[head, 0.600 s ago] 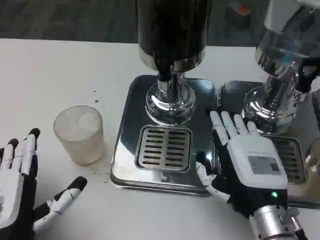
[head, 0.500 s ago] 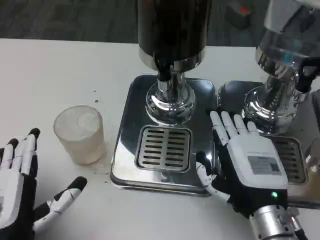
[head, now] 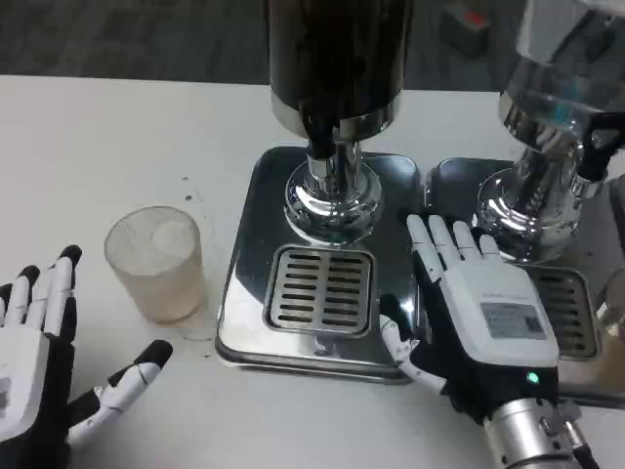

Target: Grasp the cup under the faucet to collect the drink, then remove the cup.

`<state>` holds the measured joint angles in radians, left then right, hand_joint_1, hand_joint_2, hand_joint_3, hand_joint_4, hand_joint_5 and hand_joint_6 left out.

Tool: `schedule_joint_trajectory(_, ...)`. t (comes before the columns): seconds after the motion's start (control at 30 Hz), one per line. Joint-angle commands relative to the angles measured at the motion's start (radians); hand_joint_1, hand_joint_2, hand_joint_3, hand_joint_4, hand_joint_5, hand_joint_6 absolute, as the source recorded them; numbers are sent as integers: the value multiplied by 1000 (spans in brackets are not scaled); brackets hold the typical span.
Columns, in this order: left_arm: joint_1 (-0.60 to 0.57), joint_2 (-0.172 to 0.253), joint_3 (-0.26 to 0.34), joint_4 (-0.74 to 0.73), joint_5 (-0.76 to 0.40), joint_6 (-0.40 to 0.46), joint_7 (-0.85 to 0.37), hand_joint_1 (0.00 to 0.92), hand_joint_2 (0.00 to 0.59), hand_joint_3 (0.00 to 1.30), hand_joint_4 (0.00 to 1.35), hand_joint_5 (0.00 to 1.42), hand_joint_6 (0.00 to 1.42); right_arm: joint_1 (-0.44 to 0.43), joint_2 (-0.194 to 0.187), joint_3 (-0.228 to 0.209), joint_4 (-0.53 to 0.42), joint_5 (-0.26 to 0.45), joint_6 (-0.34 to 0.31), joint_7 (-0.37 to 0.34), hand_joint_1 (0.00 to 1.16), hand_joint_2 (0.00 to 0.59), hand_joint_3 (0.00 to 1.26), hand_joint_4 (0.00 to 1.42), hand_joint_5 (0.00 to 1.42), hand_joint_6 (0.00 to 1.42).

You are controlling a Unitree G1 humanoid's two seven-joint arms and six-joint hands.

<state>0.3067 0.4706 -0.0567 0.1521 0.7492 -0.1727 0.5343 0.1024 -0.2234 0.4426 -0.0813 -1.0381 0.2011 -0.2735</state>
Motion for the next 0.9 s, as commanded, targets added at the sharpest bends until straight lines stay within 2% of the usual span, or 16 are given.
schedule_joint_trajectory(0.03,-1,-2,-1,12,-8,-7,6,0,133,0,0,0,0,-1,-1,0,0,-5,5,-5,398,530,13,0,0,0)
schedule_joint_trajectory(0.9,8,-11,6,18,-14,-5,13,0,133,0,0,0,0,-8,-2,2,4,4,-1,6,404,532,13,0,0,0)
